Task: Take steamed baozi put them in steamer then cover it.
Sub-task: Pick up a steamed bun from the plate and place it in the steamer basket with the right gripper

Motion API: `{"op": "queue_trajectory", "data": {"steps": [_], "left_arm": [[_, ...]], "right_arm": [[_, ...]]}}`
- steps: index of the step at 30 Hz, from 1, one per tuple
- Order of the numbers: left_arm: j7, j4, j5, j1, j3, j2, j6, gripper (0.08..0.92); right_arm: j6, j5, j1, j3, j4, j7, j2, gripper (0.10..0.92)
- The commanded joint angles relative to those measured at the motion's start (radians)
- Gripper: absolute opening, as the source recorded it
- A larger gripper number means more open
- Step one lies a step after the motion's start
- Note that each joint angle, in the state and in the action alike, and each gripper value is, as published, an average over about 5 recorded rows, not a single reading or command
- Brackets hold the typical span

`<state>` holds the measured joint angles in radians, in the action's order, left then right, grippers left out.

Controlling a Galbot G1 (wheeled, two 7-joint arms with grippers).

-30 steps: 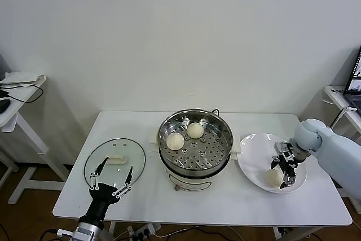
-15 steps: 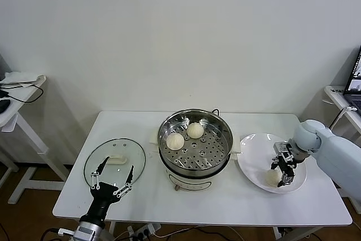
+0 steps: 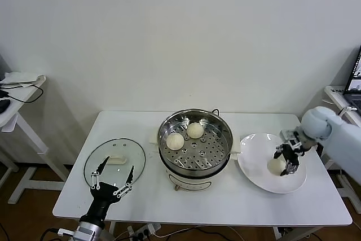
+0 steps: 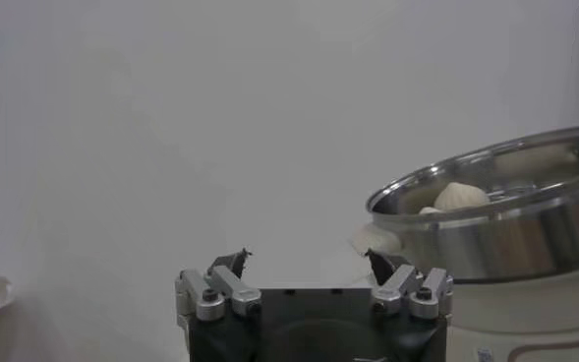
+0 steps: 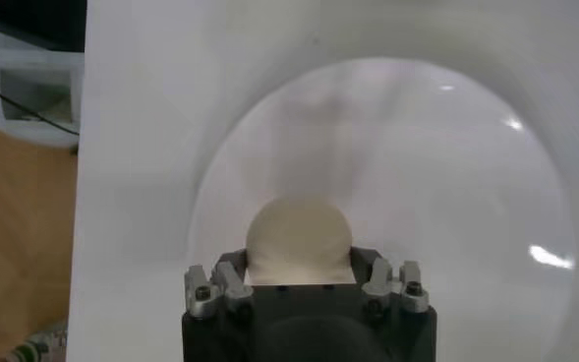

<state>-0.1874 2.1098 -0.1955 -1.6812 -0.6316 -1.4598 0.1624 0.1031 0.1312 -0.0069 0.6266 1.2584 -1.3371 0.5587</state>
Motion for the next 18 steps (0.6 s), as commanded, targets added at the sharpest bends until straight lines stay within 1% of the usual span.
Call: {"op": "queue_trajectory", "data": {"steps": [1,4,9,14,18], "left_arm": [[0.0,0.002,-0.003,-0.005,-0.001,0.003,0.0,0.823],[0.0,0.004,-0.004,-0.005,-0.002,0.005,0.0,0.823],[0.001,0.005,-0.006,-0.005,-0.003,0.005,0.0,0.823],[0.001,0.004,-0.006,-0.003,-0.003,0.004,0.002,0.823],[0.0,0.005,-0.003,0.0,-0.007,0.002,0.004,0.823]], "right_arm": [[-0.144,-0.13,0.454,0.255,0.104,-0.023,-0.033,0.695],[-0.223,-0.142,0.592,0.339,0.155,-0.013,-0.001,0.694],[-0.38,-0.149,0.774,0.51,0.232,0.043,0.083,0.702],[-0.492,-0.123,0.833,0.622,0.298,0.126,0.197,0.704],[-0.554,-0.094,0.823,0.672,0.324,0.179,0.303,0.704]]}}
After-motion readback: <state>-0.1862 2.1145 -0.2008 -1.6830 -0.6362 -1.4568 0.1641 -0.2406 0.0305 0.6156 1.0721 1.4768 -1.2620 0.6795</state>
